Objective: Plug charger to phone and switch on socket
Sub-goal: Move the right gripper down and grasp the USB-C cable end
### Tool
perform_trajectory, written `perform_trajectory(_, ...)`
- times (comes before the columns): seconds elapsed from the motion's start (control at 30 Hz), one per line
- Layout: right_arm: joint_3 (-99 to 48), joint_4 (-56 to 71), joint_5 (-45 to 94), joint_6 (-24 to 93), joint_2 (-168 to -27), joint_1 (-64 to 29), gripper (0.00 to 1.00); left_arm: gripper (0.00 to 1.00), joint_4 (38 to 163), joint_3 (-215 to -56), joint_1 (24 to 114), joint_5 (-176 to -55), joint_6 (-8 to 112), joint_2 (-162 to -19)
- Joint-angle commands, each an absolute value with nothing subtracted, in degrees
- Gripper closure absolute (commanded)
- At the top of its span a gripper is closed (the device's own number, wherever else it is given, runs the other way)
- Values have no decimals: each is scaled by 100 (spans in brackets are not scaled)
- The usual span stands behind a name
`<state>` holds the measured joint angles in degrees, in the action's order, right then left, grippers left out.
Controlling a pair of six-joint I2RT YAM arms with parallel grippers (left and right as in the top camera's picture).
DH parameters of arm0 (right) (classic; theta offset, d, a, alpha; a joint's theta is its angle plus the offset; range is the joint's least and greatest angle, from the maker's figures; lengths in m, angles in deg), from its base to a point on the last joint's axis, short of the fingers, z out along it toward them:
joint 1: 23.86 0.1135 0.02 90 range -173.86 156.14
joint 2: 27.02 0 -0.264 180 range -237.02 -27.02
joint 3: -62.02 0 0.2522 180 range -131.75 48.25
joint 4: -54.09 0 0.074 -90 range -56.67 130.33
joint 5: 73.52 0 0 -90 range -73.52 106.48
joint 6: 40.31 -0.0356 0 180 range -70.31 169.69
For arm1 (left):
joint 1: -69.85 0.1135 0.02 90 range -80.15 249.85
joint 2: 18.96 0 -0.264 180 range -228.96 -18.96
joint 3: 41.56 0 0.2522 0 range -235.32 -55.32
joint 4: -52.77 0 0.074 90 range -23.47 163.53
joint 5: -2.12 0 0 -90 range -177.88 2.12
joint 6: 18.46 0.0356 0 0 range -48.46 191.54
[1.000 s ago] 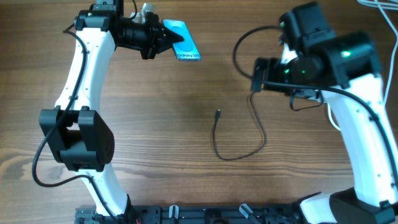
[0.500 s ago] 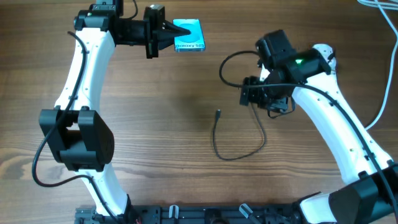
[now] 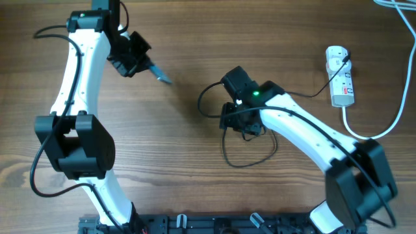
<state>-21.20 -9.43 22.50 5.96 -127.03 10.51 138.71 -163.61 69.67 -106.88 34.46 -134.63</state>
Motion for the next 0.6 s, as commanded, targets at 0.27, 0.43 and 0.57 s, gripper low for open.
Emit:
perform_trajectory(0.27, -2150, -499, 1520, 314, -13824, 1368, 39, 96, 13961, -16425, 6960, -9869, 3553, -13262)
perform_trajectory(0.43, -2802, -840, 1496, 304, -13824, 1434, 37, 96, 13957, -16418, 6960, -9869, 3555, -13262)
perform_trajectory(0.57, -2812, -842, 1463, 127, -13826, 1445, 41, 96, 13941, -16418, 6960, -9869, 3555, -13262)
